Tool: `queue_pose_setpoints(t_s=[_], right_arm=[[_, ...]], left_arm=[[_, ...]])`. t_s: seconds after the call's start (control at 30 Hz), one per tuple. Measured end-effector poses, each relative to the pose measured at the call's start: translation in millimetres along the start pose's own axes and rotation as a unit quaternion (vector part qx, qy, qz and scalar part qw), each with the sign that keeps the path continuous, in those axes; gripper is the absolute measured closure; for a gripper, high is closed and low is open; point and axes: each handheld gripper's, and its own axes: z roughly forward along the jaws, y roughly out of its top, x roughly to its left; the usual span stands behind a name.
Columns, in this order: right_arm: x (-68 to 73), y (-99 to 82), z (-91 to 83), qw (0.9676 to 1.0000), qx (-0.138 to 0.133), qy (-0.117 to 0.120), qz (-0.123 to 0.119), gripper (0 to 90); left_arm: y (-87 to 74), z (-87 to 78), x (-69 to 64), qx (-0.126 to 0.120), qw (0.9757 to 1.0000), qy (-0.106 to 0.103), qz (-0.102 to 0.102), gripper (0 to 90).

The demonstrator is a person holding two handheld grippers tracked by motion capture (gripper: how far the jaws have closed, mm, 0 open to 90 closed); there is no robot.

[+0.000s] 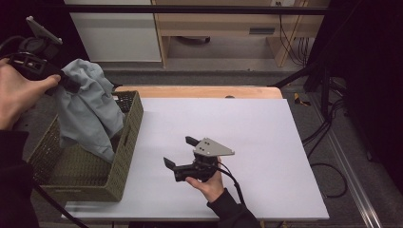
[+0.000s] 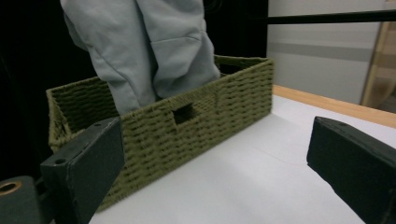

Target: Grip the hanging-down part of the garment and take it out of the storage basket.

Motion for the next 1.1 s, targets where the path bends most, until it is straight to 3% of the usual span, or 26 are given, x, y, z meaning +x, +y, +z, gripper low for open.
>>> queue_pose_setpoints(t_s=[0.23,0.43,0.6,0.8,0.83,1.1], right_arm=[[15.4,7.5,37.0,0.9996,0.010,0.026,-0.005,5.9],[27.4,13.3,69.5,0.9985,0.008,0.054,0.006,7.4],[39.2,15.5,96.0,0.9975,0.014,0.070,-0.005,7.9],[48.9,15.3,124.7,0.9970,0.029,0.070,-0.012,8.7],[51.0,15.1,128.9,0.9970,0.035,0.070,-0.003,9.0],[61.2,10.4,159.1,0.9959,0.055,0.071,-0.005,9.5]], left_arm=[[0.6,1.3,-0.9,0.001,1.0000,-0.001,0.001,78.9],[2.5,2.7,-4.6,0.006,1.0000,0.002,0.006,78.9],[3.9,3.1,-6.2,0.005,1.0000,0.000,0.007,78.9],[3.3,1.9,-5.7,0.003,1.0000,-0.003,0.007,78.9],[3.3,1.9,-5.7,0.003,1.0000,-0.003,0.007,78.9],[-1.0,0.2,0.0,-0.001,1.0000,-0.007,0.003,78.9]])
